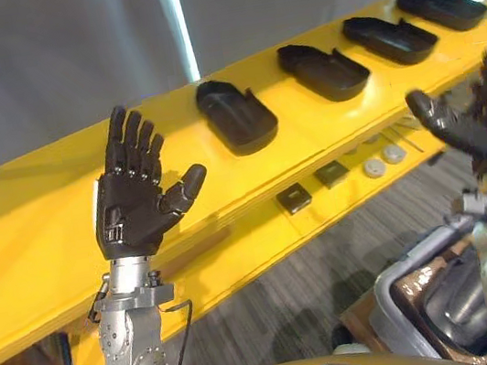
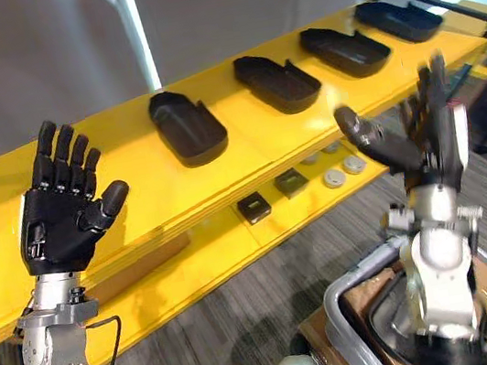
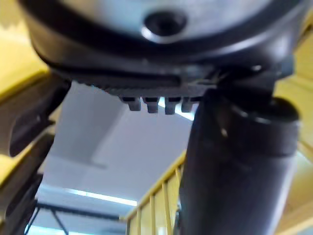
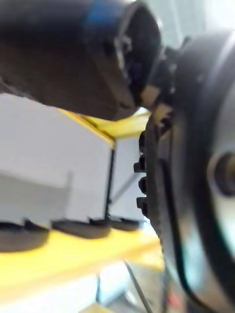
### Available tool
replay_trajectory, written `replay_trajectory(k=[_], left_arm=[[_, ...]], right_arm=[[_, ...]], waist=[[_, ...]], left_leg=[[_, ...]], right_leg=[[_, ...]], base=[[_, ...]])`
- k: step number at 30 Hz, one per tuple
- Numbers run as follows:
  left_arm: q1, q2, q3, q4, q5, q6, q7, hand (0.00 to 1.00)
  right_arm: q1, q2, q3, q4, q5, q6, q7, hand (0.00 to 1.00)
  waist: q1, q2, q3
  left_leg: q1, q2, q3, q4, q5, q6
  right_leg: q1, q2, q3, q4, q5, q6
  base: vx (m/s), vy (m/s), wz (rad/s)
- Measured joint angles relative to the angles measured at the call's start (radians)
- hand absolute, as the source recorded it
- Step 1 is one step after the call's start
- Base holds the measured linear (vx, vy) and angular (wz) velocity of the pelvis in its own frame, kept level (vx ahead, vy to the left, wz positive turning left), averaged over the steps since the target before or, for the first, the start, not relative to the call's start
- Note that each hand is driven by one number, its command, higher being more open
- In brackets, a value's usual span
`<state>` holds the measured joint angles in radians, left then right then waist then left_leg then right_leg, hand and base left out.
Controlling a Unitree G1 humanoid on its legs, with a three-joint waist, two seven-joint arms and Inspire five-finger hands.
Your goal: Walk over and take three plastic housings, then place them on the shelf
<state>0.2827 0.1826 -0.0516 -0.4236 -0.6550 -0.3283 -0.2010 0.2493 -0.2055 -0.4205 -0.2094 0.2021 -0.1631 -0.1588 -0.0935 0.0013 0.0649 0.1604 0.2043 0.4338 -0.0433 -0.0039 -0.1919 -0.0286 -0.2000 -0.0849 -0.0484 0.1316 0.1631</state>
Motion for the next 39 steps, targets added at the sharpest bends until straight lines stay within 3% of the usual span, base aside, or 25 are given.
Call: replay_trajectory(k=[5,7,10,13,14,16,17,18,19,21,24,26,28,29,30,31,32,33,34,37,39], left_arm=[[-0.003,-0.009,-0.067,0.000,-0.049,-0.018,0.026,1.00],[-0.022,-0.010,-0.107,0.000,-0.040,-0.022,0.064,1.00],[-0.094,-0.012,-0.129,0.002,-0.020,-0.023,0.140,1.00],[-0.119,-0.017,-0.126,0.002,0.002,-0.041,0.198,1.00],[-0.114,-0.019,-0.123,0.002,0.002,-0.041,0.233,1.00],[-0.105,-0.021,-0.111,-0.001,0.004,-0.042,0.270,1.00],[-0.090,-0.026,-0.102,-0.007,0.022,-0.042,0.281,1.00],[-0.074,-0.032,-0.096,-0.020,0.040,-0.043,0.282,1.00],[-0.071,-0.034,-0.094,-0.025,0.040,-0.043,0.275,1.00],[-0.072,-0.047,-0.090,-0.031,0.039,-0.043,0.257,1.00],[-0.074,-0.053,-0.089,-0.051,0.038,-0.055,0.240,1.00],[-0.074,-0.058,-0.090,-0.057,0.038,-0.066,0.229,1.00],[-0.074,-0.062,-0.091,-0.065,0.037,-0.067,0.213,1.00],[-0.074,-0.065,-0.091,-0.065,0.036,-0.067,0.212,1.00],[-0.074,-0.071,-0.089,-0.065,0.040,-0.067,0.215,1.00],[-0.076,-0.076,-0.082,-0.070,0.058,-0.068,0.224,1.00],[-0.083,-0.077,-0.069,-0.066,0.082,-0.067,0.226,1.00],[-0.080,-0.080,-0.064,-0.055,0.112,-0.066,0.229,1.00],[-0.074,-0.084,-0.064,-0.047,0.111,-0.066,0.221,1.00],[-0.069,-0.093,-0.047,-0.045,0.056,-0.064,0.162,1.00],[-0.041,-0.102,-0.015,-0.043,0.023,-0.061,0.131,1.00]], right_arm=[[0.197,0.112,-0.075,-0.032,0.035,-0.003,-0.006,1.00],[0.275,0.137,-0.089,-0.098,0.086,-0.032,0.017,1.00],[0.287,0.137,-0.093,-0.123,0.133,-0.086,0.080,1.00],[0.262,0.137,-0.067,-0.123,0.161,-0.096,0.133,1.00],[0.253,0.135,-0.043,-0.123,0.154,-0.100,0.149,1.00],[0.223,0.120,0.009,-0.122,0.147,-0.100,0.153,1.00],[0.194,0.098,0.047,-0.121,0.158,-0.100,0.156,1.00],[0.172,0.084,0.079,-0.121,0.163,-0.099,0.159,1.00],[0.146,0.088,0.116,-0.120,0.162,-0.099,0.159,1.00],[0.126,0.102,0.186,-0.111,0.159,-0.090,0.150,1.00],[0.141,0.146,0.257,-0.110,0.159,-0.077,0.139,1.00],[0.162,0.178,0.274,-0.109,0.143,-0.075,0.137,1.00],[0.197,0.190,0.276,-0.109,0.088,-0.076,0.138,1.00],[0.205,0.187,0.276,-0.108,0.093,-0.079,0.148,1.00],[0.210,0.177,0.275,-0.108,0.123,-0.084,0.171,1.00],[0.187,0.167,0.278,-0.106,0.138,-0.089,0.189,1.00],[0.168,0.166,0.281,-0.104,0.140,-0.096,0.195,1.00],[0.132,0.163,0.287,-0.088,0.138,-0.105,0.198,1.00],[0.091,0.158,0.295,-0.058,0.132,-0.114,0.190,1.00],[0.003,0.140,0.350,0.050,0.117,-0.133,0.133,1.00],[-0.031,0.138,0.400,0.120,0.115,-0.127,0.104,1.00]], waist=[[-0.093,0.014,-0.009],[-0.130,0.022,-0.013],[-0.155,0.032,-0.017],[-0.142,0.023,-0.005],[-0.124,0.022,-0.003],[-0.095,0.023,0.008],[-0.075,0.051,0.008],[-0.070,0.074,0.006],[-0.069,0.079,0.015],[-0.058,0.066,0.027],[-0.013,0.056,0.059],[0.007,0.057,0.067],[0.015,0.052,0.069],[0.020,0.051,0.071],[0.034,0.045,0.078],[0.053,0.064,0.085],[0.050,0.052,0.095],[0.054,0.049,0.099],[0.056,0.048,0.099],[0.066,0.039,0.094],[0.079,0.036,0.092]], left_leg=[[0.043,0.017,0.165,0.070,-0.079,-0.015],[0.062,0.038,0.244,0.114,-0.119,-0.028],[0.072,0.053,0.277,0.163,-0.159,-0.030],[0.055,0.063,0.125,0.264,-0.209,0.043],[0.031,0.068,-0.003,0.364,-0.236,0.098],[-0.023,0.051,-0.195,0.518,-0.284,0.163],[-0.039,0.030,-0.282,0.547,-0.321,0.168],[-0.048,0.024,-0.314,0.542,-0.341,0.152],[-0.049,0.007,-0.318,0.514,-0.359,0.125],[-0.049,-0.021,-0.301,0.465,-0.379,0.110],[-0.050,-0.015,-0.305,0.475,-0.440,0.082],[-0.052,-0.016,-0.308,0.512,-0.489,0.076],[-0.057,-0.028,-0.297,0.570,-0.538,0.082],[-0.055,-0.029,-0.277,0.591,-0.546,0.090],[-0.047,-0.030,-0.226,0.607,-0.549,0.102],[-0.052,-0.017,-0.161,0.589,-0.527,0.126],[-0.053,-0.018,-0.131,0.578,-0.513,0.131],[-0.055,-0.019,-0.091,0.545,-0.477,0.137],[-0.054,-0.017,-0.078,0.507,-0.437,0.143],[-0.095,0.003,-0.079,0.474,-0.372,0.136],[-0.122,0.030,-0.075,0.474,-0.351,0.113]], right_leg=[[-0.062,0.041,0.166,0.015,0.001,-0.001],[-0.087,0.076,0.242,0.016,0.006,-0.007],[-0.116,0.111,0.318,0.016,0.020,-0.003],[-0.133,0.145,0.399,0.033,0.019,-0.011],[-0.137,0.164,0.440,0.052,0.012,-0.021],[-0.149,0.190,0.500,0.071,-0.002,-0.041],[-0.166,0.204,0.531,0.072,-0.001,-0.042],[-0.192,0.214,0.535,0.080,0.001,-0.041],[-0.223,0.211,0.541,0.106,0.004,-0.037],[-0.255,0.184,0.534,0.136,0.002,-0.037],[-0.271,0.182,0.508,0.194,-0.007,-0.025],[-0.275,0.181,0.498,0.239,-0.013,-0.014],[-0.270,0.169,0.481,0.238,0.023,-0.003],[-0.271,0.168,0.457,0.233,0.051,-0.017],[-0.270,0.166,0.387,0.185,0.159,-0.080],[-0.265,0.159,0.297,0.084,0.307,-0.190],[-0.282,0.154,0.223,0.142,0.271,-0.212],[-0.328,0.145,0.115,0.363,0.083,-0.213],[-0.336,0.128,0.066,0.556,-0.066,-0.217],[-0.288,0.034,0.027,0.817,-0.227,-0.211],[-0.231,-0.036,0.024,0.827,-0.232,-0.217]], base=[[0.02,0.023,-1.00],[0.02,0.001,-1.03],[-0.01,-0.013,-0.95],[-0.03,-0.028,-0.84],[-0.05,0.028,-0.96],[-0.08,0.106,-1.15],[-0.13,0.222,-1.06],[-0.15,0.253,-0.78],[-0.15,0.230,-0.20],[-0.13,0.144,0.19],[-0.13,0.073,0.26],[-0.13,0.062,0.17],[-0.19,0.114,-0.25],[-0.27,0.130,-0.82],[-0.27,0.093,-1.29],[-0.28,0.071,-1.31],[-0.29,0.025,-1.13],[-0.26,-0.012,-0.70],[-0.23,-0.007,-0.53],[-0.10,-0.067,-0.13],[-0.05,-0.168,-0.23]])
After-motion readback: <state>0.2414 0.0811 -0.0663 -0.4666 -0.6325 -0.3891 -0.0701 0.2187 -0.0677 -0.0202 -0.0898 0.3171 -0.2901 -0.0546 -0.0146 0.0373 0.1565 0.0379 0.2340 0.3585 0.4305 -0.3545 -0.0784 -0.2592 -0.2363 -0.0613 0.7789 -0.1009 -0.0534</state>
